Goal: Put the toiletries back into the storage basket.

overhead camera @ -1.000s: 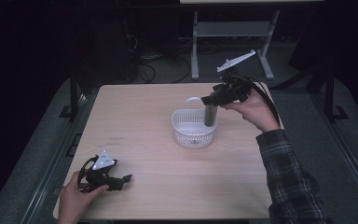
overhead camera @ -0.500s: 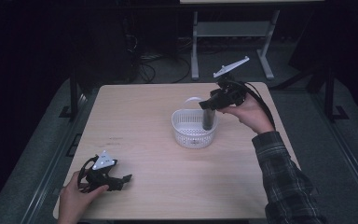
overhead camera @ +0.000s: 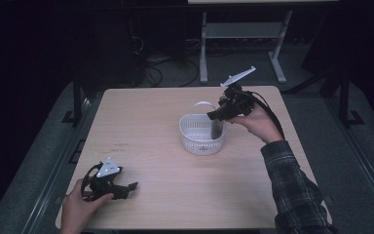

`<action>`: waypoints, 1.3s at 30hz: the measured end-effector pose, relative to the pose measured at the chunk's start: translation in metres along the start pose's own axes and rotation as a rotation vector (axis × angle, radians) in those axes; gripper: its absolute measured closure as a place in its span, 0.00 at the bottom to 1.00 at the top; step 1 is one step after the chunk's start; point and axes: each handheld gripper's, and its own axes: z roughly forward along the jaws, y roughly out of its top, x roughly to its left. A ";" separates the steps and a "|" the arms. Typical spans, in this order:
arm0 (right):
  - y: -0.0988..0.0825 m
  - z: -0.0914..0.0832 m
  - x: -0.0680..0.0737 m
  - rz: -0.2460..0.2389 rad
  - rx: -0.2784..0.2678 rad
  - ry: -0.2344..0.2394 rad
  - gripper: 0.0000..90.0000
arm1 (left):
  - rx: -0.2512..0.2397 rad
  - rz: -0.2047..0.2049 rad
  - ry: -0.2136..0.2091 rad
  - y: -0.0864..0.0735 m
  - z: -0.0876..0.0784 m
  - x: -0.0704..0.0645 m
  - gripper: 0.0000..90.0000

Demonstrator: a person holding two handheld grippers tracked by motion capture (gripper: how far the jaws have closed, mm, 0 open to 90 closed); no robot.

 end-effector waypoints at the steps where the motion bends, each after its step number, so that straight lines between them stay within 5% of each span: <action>1: -0.001 0.001 0.000 0.000 0.001 0.001 0.34 | 0.003 0.003 0.000 0.000 0.000 0.000 0.14; 39: -0.029 0.040 -0.002 -0.025 0.111 -0.013 0.34 | 0.002 0.001 -0.001 0.000 0.000 0.000 0.14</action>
